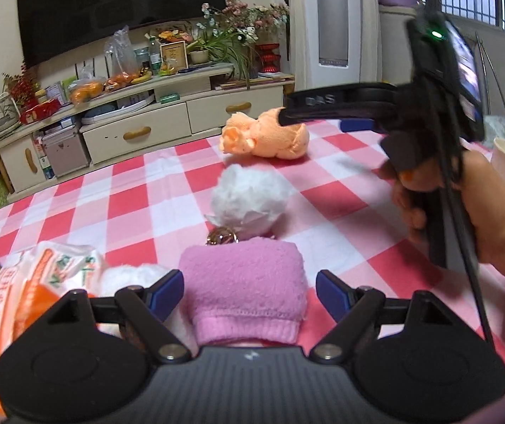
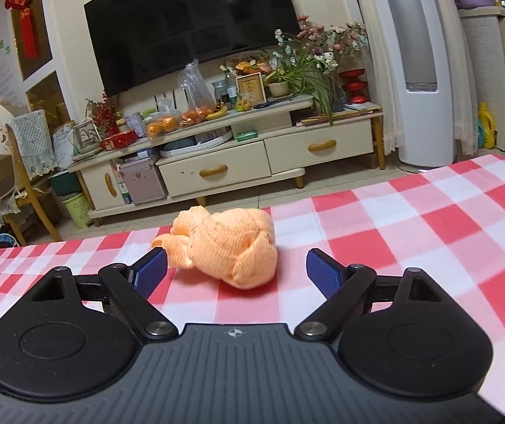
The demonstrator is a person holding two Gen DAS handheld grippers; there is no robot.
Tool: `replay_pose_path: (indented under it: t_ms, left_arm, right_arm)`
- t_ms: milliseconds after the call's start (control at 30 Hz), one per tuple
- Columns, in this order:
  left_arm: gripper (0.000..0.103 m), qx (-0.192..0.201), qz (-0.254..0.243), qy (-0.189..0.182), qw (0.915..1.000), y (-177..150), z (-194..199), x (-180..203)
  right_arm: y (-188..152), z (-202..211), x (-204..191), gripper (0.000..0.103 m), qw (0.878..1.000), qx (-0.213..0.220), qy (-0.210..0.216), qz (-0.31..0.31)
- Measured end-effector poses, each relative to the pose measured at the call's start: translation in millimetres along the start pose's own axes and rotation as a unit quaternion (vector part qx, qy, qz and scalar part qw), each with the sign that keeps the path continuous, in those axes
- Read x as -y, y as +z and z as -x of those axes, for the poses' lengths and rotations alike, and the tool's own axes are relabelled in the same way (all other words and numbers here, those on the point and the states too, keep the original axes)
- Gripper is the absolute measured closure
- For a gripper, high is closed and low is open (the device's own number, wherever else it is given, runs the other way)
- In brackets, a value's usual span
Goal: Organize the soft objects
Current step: 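Withdraw both tools back toward the pink towel and white fluffy ball, then grasp the pink towel with the left tool while the right tool grasps the orange knitted plush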
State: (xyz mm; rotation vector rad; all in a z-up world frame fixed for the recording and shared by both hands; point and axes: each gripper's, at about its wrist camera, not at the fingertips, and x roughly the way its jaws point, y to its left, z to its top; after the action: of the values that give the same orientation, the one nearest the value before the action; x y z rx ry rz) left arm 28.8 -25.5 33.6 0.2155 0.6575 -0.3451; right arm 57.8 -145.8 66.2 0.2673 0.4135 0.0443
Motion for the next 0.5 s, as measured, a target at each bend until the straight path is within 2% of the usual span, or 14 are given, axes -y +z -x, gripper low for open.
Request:
replay_pose_path:
  t_ms: [300,500]
  left_arm:
    - [0.019,-0.009,0.008,-0.001,0.9999,6,-19,-4]
    - [0.016,-0.018,0.009,0.003,0.9998,7,-26,-4]
  right_arm:
    - [8,-42,-9,0.000,1.000,-0.004,0.004,-0.003]
    - [8,-66,-8,0.000,0.999,-0.029,-0.009,-0.020]
